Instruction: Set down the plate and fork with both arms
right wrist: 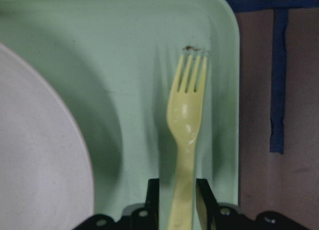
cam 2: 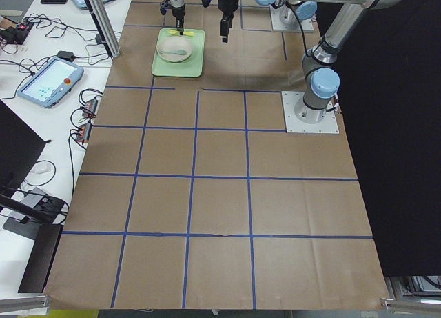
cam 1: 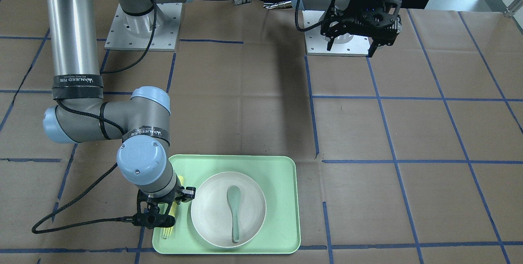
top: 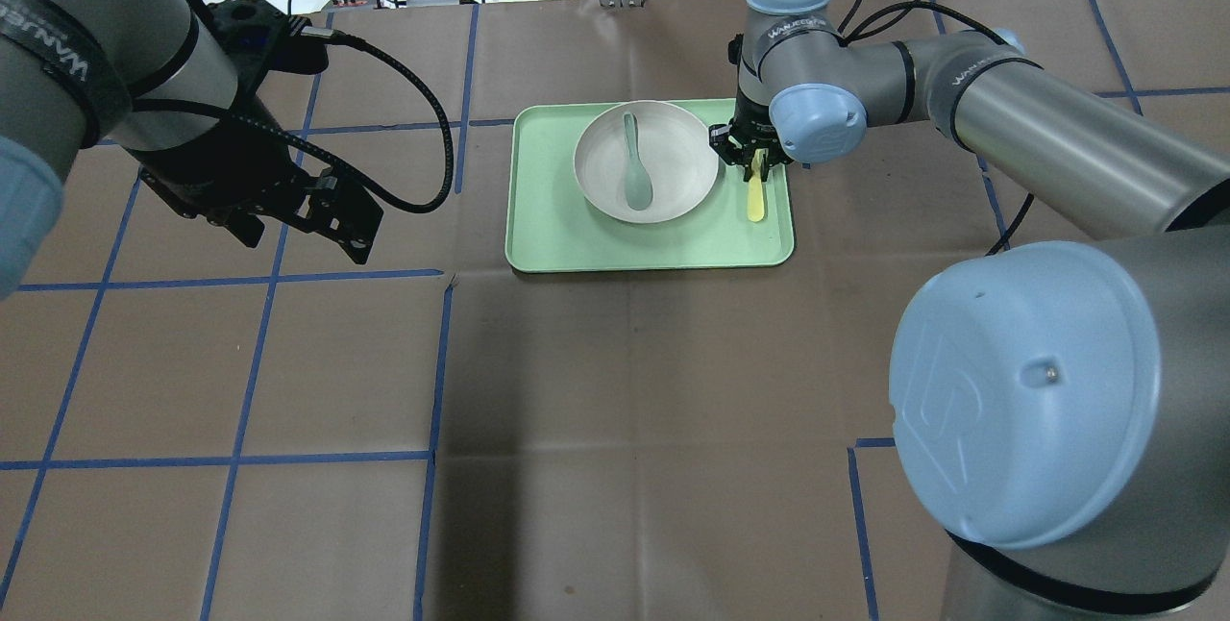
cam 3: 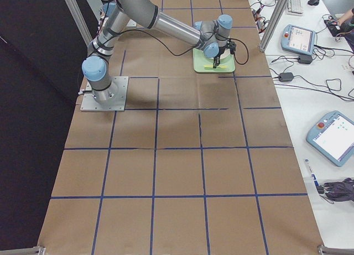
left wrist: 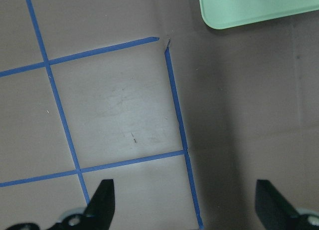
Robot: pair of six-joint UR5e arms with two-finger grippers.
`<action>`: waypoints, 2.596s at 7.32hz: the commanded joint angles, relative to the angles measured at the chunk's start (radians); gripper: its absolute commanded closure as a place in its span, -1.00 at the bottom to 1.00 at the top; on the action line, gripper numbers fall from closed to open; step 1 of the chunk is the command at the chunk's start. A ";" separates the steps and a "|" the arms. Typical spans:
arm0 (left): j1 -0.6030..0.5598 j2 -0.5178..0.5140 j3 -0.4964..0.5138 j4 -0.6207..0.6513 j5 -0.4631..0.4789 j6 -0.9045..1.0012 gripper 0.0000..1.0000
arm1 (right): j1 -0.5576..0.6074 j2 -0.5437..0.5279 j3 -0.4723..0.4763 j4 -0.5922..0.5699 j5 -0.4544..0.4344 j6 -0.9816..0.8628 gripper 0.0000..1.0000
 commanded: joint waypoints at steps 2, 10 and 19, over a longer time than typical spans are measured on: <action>0.000 0.000 0.000 0.002 0.000 0.000 -0.99 | -0.008 -0.083 0.013 0.026 0.007 -0.006 -1.00; 0.000 0.002 0.000 0.000 0.000 0.006 -0.99 | -0.097 -0.612 0.209 0.396 0.000 -0.192 -1.00; 0.011 0.008 -0.023 0.029 0.000 0.002 -0.99 | -0.089 -0.712 0.222 0.511 0.001 -0.187 -1.00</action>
